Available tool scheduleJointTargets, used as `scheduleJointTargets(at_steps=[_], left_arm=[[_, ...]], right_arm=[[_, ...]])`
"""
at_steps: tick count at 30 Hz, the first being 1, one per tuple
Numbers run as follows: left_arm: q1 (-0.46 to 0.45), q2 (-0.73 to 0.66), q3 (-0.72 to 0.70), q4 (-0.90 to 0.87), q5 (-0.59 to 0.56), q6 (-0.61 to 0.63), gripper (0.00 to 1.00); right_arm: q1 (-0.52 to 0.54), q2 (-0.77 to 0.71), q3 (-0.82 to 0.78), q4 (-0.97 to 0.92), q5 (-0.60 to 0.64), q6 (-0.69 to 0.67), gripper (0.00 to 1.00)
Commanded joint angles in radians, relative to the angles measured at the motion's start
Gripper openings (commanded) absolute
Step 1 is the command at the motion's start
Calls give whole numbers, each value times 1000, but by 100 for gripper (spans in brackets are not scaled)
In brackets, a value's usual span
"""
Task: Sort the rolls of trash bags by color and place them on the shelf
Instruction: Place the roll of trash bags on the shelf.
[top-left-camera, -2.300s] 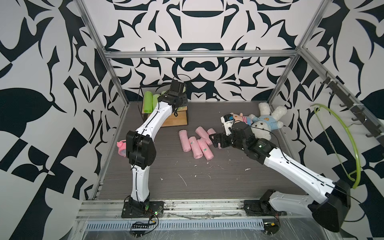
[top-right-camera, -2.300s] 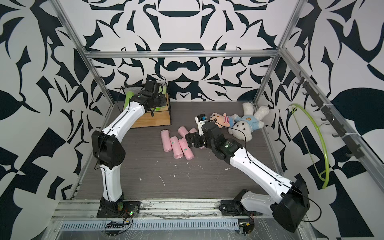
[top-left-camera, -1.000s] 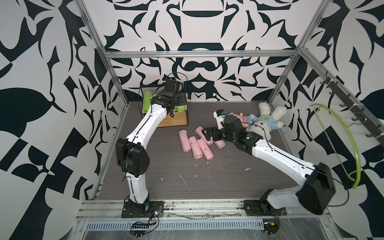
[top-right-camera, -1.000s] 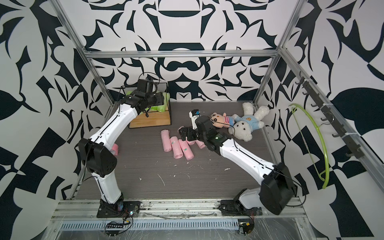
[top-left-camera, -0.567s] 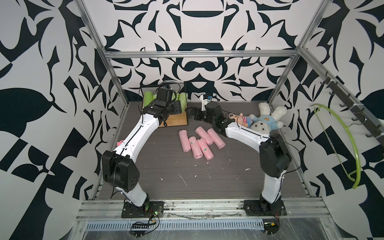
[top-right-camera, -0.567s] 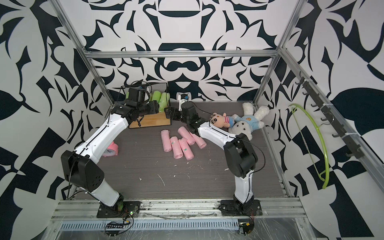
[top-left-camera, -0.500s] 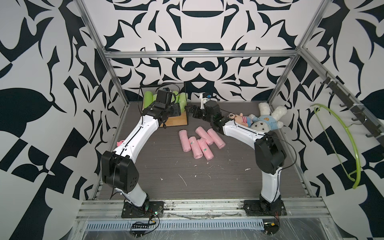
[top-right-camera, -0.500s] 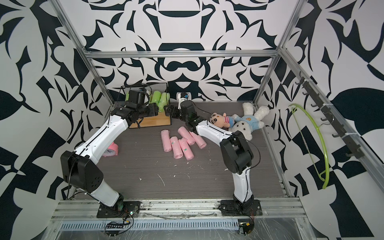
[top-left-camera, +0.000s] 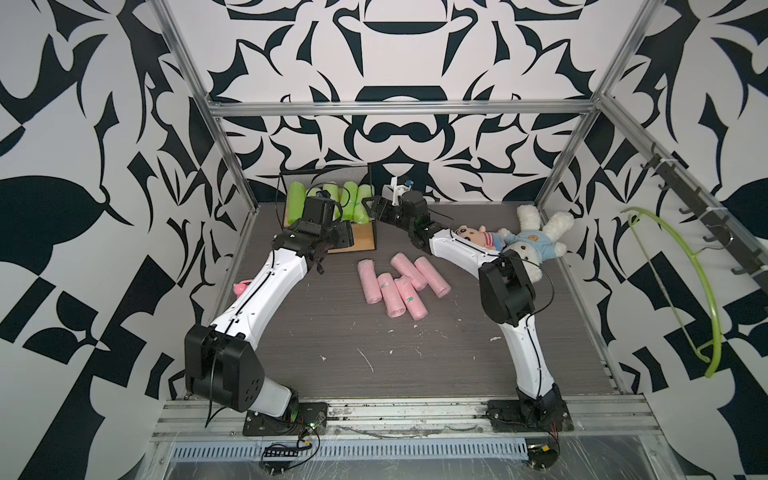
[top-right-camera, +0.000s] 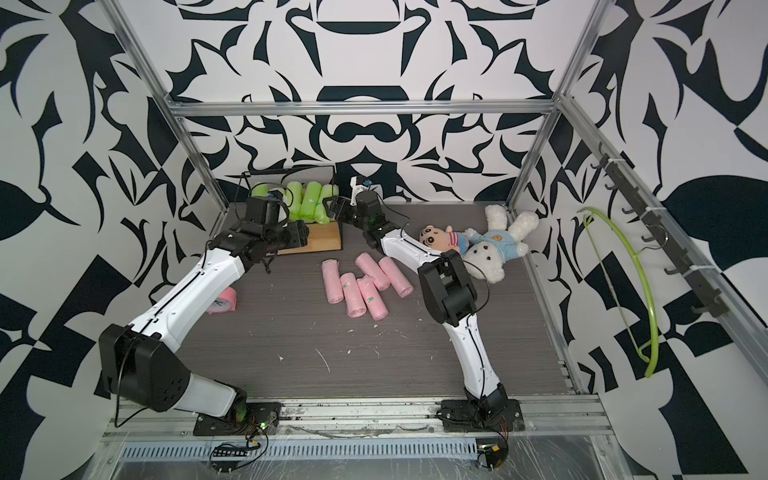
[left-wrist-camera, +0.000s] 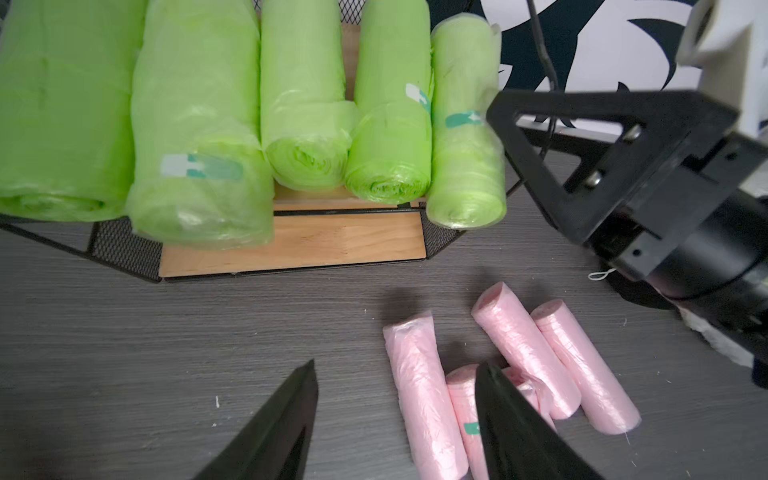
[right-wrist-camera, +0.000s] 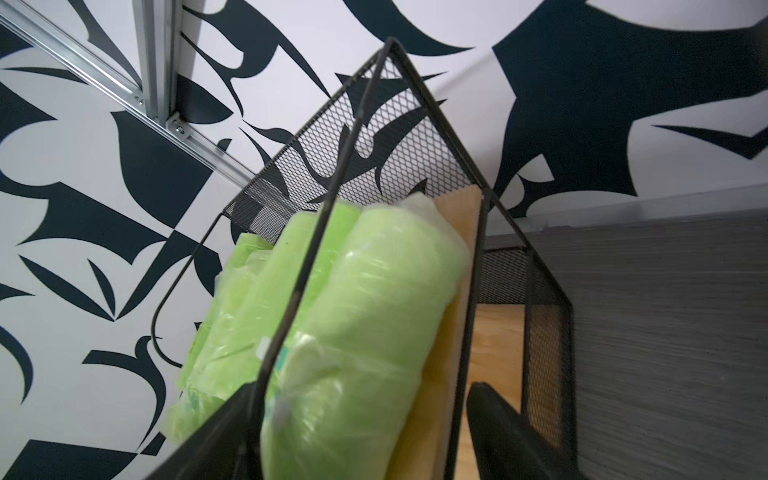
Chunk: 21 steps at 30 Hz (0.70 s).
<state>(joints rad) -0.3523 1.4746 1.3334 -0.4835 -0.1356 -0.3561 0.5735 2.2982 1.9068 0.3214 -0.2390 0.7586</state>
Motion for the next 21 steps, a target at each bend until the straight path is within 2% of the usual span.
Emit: scheduleJointTargets(at_steps=[1, 9, 13, 18, 21], left_arm=[[6, -31, -21, 13, 7, -6, 67], [9, -38, -29, 3, 12, -3, 67], [10, -48, -40, -4, 17, -1, 68], [11, -69, -62, 2, 46, -12, 68], [11, -87, -82, 14, 79, -23, 69]], right_arm=[[2, -6, 96, 0, -38, -11, 79], [-1, 68, 235, -57, -83, -28, 70], [-8, 102, 293, -92, -94, -15, 68], [-31, 96, 302, -107, -94, -15, 69], [-49, 60, 284, -105, -104, -24, 77]])
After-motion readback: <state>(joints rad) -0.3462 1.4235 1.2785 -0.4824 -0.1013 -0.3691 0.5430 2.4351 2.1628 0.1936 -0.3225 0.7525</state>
